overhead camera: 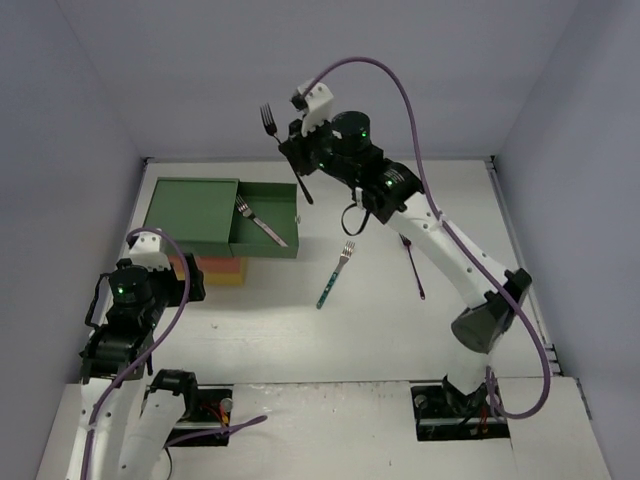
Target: Sort the eating utensils into containers
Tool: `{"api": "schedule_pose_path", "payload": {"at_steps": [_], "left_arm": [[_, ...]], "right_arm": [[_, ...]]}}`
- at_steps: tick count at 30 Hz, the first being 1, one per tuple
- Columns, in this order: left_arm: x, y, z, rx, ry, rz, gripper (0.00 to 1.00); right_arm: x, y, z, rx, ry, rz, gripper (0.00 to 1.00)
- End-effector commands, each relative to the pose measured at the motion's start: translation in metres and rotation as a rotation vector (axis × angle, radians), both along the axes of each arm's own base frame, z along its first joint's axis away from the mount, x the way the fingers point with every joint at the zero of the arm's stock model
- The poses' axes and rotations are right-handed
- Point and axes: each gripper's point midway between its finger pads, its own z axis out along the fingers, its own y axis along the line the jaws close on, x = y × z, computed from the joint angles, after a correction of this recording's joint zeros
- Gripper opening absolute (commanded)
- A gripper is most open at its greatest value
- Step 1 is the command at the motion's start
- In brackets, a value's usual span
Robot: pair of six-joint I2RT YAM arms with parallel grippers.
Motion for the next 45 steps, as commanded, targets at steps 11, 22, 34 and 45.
{"api": "schedule_pose_path", "payload": {"at_steps": [11,22,34,45], "left_arm": [[0.008,-0.003,0.015,-0.015,-0.065,-0.006,0.87],[0.008,-0.004,0.015,-0.016,-0.065,-0.011,0.87],[0.009,-0.004,0.014,-0.015,-0.060,-0.010,0.87],[0.008,-0.004,0.014,-0.015,-0.063,-0.011,0.87]], "right_arm": [[0.010,0.077,-0.077,-0.036,0.041,0.094,0.00],[0.001,0.056,-0.123,-0.124,0.105,0.042,0.03],[0.001,0.037,-0.082,-0.089,0.037,-0.037,0.44],[0.020,-0.173,-0.136,-0.110,0.205,-0.593,0.56]]}}
